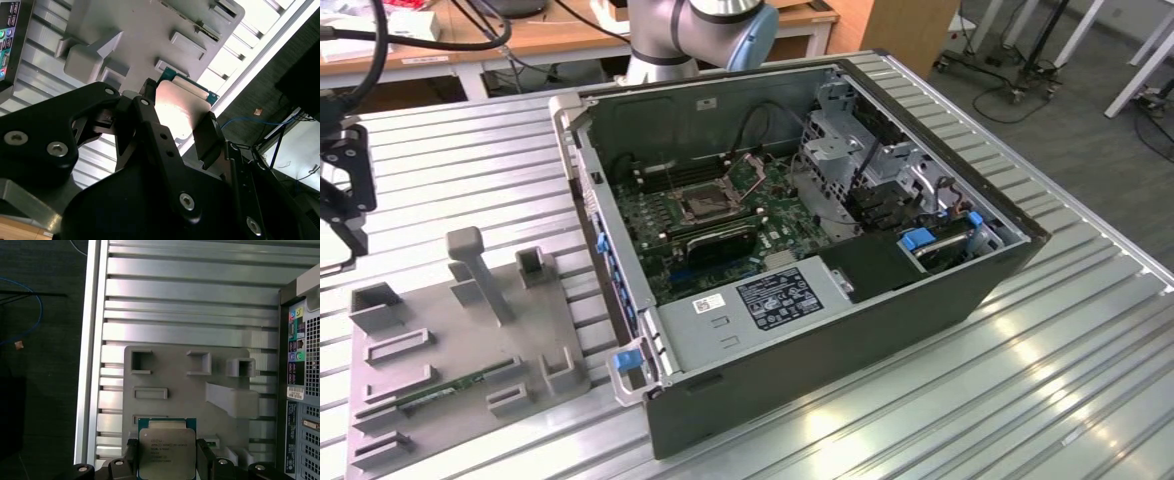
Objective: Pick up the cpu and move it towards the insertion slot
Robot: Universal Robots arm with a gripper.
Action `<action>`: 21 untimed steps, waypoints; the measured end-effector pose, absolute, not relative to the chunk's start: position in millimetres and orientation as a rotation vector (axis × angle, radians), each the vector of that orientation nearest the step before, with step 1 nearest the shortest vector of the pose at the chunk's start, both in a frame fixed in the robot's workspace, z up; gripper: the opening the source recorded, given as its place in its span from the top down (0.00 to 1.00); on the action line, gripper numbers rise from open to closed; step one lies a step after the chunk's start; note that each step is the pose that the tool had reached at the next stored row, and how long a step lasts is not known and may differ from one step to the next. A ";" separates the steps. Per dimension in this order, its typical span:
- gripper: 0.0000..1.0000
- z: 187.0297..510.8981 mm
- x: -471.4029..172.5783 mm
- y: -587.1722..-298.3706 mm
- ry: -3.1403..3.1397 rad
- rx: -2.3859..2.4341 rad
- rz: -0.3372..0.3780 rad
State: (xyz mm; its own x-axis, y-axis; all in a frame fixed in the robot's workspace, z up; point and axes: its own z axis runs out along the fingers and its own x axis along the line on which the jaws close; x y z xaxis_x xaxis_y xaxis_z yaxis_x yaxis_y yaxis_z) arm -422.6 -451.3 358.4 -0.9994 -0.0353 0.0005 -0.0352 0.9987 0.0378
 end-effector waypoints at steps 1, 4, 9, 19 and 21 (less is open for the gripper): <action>0.45 358.3 -422.4 -451.3 -3.139 0.055 -0.059; 0.45 358.3 -418.1 -451.3 -3.139 0.055 -0.059; 0.45 358.4 -417.1 -451.3 -3.139 0.055 -0.059; 0.45 361.9 -417.0 -451.3 -3.139 0.055 -0.059; 0.45 363.4 -417.0 -451.3 -3.139 0.055 -0.059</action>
State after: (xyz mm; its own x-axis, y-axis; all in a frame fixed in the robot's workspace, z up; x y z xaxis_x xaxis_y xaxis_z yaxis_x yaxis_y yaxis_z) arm -417.0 -451.3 363.4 -0.9994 -0.0353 0.0005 -0.0352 0.9987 0.0378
